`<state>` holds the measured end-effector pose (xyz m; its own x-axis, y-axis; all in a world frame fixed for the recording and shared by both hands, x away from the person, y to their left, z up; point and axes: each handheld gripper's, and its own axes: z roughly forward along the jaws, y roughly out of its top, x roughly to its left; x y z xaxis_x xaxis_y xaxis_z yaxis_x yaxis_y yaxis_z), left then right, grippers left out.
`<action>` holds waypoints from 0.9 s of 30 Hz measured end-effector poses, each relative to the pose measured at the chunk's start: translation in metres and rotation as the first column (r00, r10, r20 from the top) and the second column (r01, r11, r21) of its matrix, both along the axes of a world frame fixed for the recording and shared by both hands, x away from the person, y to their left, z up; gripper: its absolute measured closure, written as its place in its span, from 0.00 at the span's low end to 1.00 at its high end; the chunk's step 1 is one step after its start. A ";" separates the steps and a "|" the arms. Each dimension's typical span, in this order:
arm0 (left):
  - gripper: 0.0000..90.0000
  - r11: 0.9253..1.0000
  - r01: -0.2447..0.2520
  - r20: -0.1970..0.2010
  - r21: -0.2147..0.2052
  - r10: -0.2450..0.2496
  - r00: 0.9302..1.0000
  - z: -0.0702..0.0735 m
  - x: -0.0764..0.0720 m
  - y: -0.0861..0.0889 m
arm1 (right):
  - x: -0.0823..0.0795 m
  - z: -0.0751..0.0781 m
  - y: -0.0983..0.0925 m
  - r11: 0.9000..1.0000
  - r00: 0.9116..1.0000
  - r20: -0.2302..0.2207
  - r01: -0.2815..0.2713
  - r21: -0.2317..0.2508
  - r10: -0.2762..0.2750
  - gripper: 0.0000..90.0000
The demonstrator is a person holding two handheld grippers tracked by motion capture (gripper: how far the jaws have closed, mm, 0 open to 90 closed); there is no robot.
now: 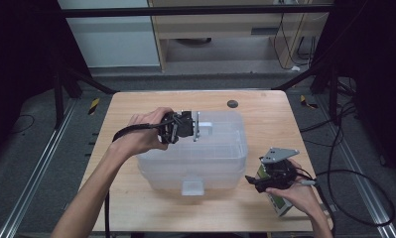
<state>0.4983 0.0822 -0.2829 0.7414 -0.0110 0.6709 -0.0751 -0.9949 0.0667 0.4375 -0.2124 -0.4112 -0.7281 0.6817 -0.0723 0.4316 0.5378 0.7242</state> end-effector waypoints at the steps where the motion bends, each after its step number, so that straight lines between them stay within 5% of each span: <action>1: 0.84 1.000 0.001 -0.002 0.000 -0.001 1.000 0.000 0.001 0.000 | 0.000 0.000 0.000 1.000 1.000 -0.001 -0.002 0.002 0.002 0.22; 8: 0.84 1.000 -0.003 -0.021 0.005 0.003 1.000 0.005 0.005 0.000 | -0.001 0.001 -0.001 1.000 1.000 -0.001 -0.002 0.021 0.002 0.29; 27: 0.84 1.000 -0.010 -0.045 -0.017 0.009 0.999 0.012 0.016 0.001 | -0.004 0.006 -0.001 0.995 0.998 -0.038 -0.041 0.090 0.045 0.68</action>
<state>0.5148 0.0828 -0.2708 0.7708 0.0074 0.6370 -0.0621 -0.9943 0.0867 0.4339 -0.2136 -0.4053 -0.7578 0.6523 0.0171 0.4389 0.4901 0.7531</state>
